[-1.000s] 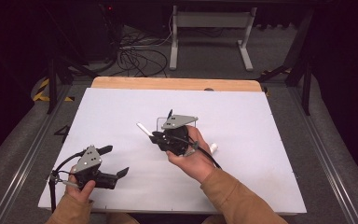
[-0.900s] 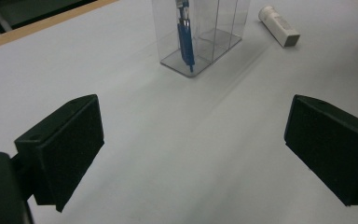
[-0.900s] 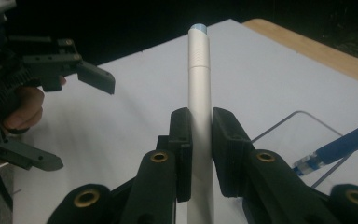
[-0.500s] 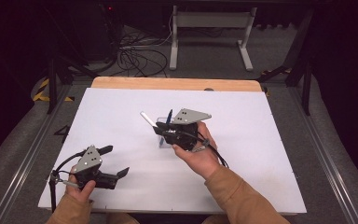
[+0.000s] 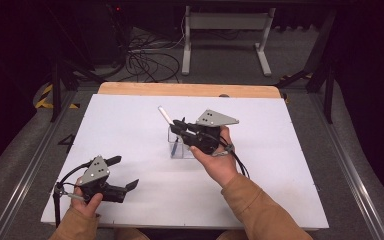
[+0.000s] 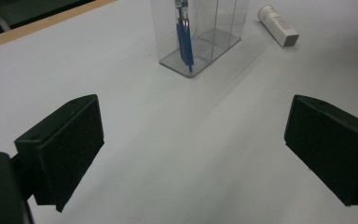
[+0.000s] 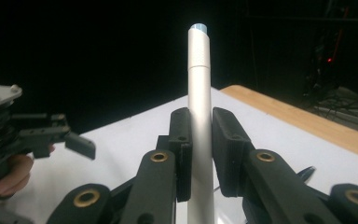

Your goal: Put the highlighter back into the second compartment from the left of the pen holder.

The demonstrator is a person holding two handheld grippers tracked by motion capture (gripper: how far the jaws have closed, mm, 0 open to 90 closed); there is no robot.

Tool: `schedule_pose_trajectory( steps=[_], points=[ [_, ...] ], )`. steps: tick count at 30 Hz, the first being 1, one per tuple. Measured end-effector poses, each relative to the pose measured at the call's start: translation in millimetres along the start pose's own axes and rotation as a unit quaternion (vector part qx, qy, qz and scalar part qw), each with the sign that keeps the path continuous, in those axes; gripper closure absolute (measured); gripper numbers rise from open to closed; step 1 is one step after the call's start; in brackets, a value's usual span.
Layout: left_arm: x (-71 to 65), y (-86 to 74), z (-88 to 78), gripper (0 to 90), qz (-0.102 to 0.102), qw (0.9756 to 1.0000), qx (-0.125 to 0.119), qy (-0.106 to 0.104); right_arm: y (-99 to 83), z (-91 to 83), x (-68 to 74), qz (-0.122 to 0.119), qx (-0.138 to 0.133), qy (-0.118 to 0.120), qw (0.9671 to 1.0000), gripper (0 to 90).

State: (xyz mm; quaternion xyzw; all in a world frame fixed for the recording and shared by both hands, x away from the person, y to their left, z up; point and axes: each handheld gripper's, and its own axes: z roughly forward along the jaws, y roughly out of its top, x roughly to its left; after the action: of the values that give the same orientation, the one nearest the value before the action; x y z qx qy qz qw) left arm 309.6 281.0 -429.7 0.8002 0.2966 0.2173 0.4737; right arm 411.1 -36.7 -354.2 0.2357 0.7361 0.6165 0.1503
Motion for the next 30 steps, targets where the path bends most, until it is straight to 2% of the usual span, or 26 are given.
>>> schedule_pose_trajectory(
  steps=[5,15,30],
  points=[
    [0.0,0.0,0.0,5.4,0.0,1.0,0.0,0.0,-4.2,3.9,-9.1,0.014,-0.009,-0.015,0.9997,79.0],
    [0.2,-0.1,0.0,5.4,0.0,1.0,0.001,0.0,-13.2,11.5,-23.3,0.019,-0.027,-0.052,0.9981,78.9],
    [0.1,-0.2,0.1,5.4,0.001,1.0,0.002,-0.001,-28.6,19.8,-34.0,0.015,-0.016,-0.073,0.9971,78.9]
  ],
)
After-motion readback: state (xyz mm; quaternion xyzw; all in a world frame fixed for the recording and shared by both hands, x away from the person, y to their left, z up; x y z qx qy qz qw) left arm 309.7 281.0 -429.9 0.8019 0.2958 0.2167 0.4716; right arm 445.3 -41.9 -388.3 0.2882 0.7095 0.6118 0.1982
